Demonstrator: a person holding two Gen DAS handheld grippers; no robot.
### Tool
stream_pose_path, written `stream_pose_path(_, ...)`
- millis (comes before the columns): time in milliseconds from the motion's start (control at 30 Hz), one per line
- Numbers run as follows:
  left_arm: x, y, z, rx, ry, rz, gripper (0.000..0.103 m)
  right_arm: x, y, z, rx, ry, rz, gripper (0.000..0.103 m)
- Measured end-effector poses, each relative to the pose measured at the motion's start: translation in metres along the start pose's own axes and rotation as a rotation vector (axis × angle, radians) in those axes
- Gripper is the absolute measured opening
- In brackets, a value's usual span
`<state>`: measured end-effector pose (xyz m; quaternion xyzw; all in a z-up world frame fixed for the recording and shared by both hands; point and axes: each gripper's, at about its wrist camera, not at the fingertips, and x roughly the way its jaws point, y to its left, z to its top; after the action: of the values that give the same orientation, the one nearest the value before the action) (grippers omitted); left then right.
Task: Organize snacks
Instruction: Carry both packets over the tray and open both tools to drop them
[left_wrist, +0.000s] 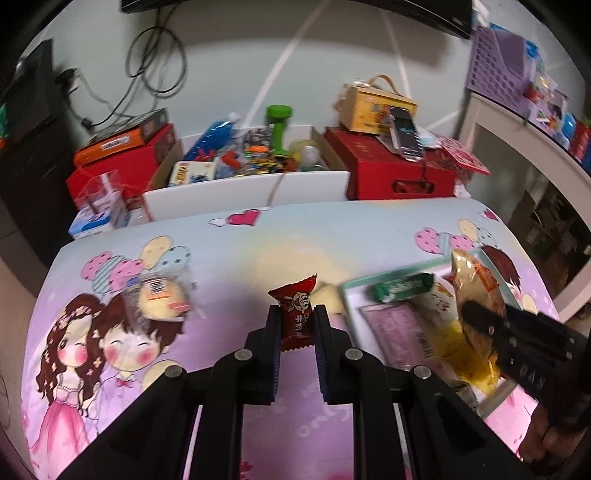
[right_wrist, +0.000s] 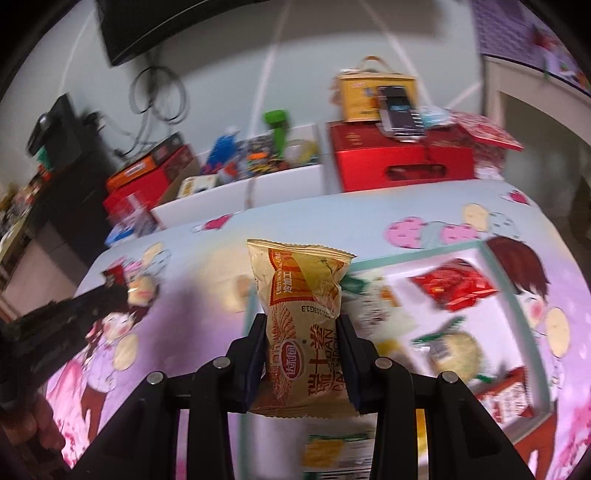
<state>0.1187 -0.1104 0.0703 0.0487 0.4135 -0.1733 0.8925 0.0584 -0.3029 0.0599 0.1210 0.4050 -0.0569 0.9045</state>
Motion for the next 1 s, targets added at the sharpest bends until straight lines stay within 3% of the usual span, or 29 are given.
stream_pose_path(567, 0.017, -0.09, -0.014, 0.204, 0.062, -0.11, 0.017, -0.028, -0.095, 0.002, 0.192, -0.041, -0.197, 0.039)
stream_pose_path(1000, 0.042, -0.121, -0.046, 0.27, 0.214, -0.177, 0.017, -0.002, -0.114, -0.011, 0.203, 0.087, -0.248, 0.039)
